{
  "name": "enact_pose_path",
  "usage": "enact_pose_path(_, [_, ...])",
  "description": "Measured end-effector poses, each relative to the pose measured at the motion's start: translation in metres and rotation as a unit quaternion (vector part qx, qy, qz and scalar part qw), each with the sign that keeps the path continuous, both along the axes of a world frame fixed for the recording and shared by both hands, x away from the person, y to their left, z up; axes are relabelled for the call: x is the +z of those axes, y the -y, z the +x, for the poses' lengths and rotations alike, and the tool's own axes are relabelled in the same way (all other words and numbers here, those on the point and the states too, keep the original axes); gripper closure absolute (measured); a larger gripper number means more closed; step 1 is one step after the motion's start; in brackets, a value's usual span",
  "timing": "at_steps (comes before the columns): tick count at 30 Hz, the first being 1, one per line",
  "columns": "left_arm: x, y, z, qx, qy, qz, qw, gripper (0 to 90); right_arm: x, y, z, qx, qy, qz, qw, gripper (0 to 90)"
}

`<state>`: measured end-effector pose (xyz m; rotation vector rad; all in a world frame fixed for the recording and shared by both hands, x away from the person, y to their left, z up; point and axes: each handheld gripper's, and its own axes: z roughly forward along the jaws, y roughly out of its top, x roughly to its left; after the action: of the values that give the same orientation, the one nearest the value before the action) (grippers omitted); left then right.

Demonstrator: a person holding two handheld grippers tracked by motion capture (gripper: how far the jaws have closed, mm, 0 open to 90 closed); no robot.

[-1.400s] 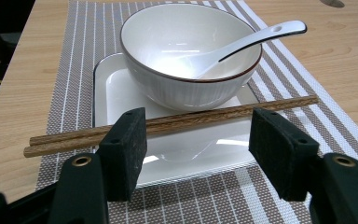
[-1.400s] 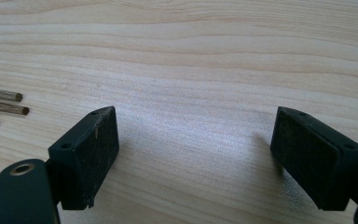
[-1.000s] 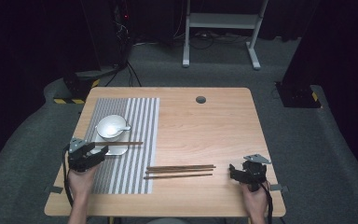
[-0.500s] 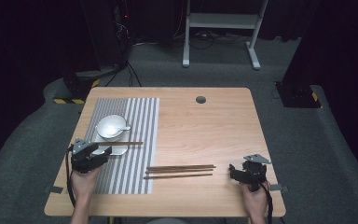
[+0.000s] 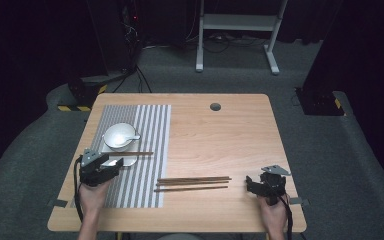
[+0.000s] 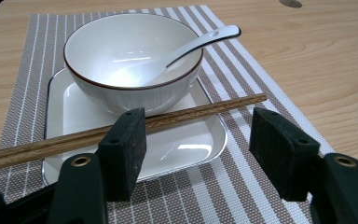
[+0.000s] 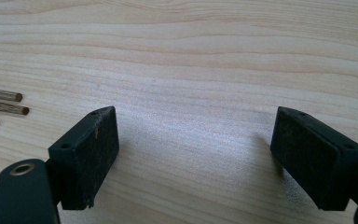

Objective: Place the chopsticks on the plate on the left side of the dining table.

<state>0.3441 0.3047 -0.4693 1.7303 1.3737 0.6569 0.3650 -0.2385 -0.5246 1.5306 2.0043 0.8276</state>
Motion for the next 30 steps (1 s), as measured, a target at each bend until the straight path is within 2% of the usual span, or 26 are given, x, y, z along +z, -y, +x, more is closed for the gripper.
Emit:
enact_pose_path(4, [0.001,0.001,0.000,-0.009,0.001,-0.018,0.9998,36.5,0.000,0.000,0.000,0.000,0.000,0.000,1.0000,15.1])
enact_pose_path(30, [0.004,0.020,-0.004,-0.038,0.004,-0.010,0.9992,36.5,0.000,0.000,0.000,0.000,0.000,0.000,1.0000,15.1])
